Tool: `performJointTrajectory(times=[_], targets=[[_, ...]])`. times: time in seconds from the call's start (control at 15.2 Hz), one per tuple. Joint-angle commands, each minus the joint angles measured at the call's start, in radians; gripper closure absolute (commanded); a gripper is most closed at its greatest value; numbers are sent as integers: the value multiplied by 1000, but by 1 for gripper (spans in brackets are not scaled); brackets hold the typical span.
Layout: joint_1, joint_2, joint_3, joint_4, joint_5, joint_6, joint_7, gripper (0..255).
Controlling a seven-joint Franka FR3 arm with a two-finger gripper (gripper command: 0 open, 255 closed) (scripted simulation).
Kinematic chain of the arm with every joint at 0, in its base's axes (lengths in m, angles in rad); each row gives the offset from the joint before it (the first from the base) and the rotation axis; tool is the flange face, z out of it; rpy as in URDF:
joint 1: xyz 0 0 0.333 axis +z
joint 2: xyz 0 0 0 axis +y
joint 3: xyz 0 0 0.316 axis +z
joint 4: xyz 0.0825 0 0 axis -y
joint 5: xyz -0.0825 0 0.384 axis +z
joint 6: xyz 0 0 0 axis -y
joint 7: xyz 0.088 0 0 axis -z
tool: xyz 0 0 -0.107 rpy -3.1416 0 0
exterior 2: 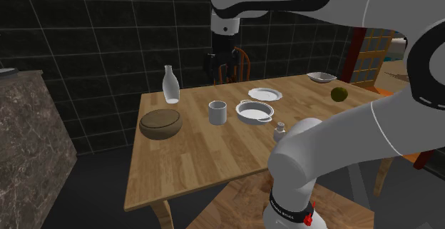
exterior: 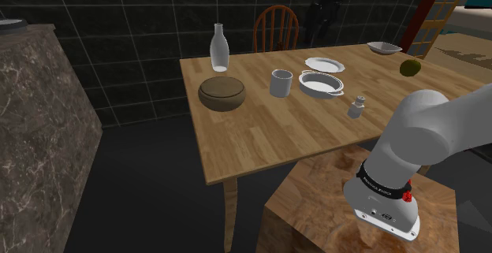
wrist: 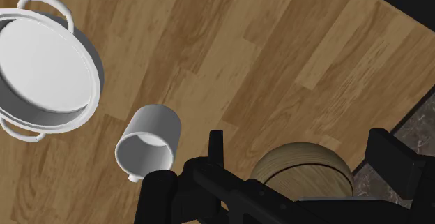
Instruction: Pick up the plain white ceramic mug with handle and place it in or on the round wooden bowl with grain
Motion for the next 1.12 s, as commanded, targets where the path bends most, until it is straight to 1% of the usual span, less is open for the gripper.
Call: performJointTrajectory(times=[0.0,0.26,0.53,0.79,1.06], targets=[[0,0,0,0,0,0,0,0],[-5,81,-48,-45,-27,124,-57,0],[-8,184,-97,-69,-48,248,-113,0],[-7,307,-145,-69,-58,369,-171,0],[-2,445,-192,-46,-52,482,-235,0]])
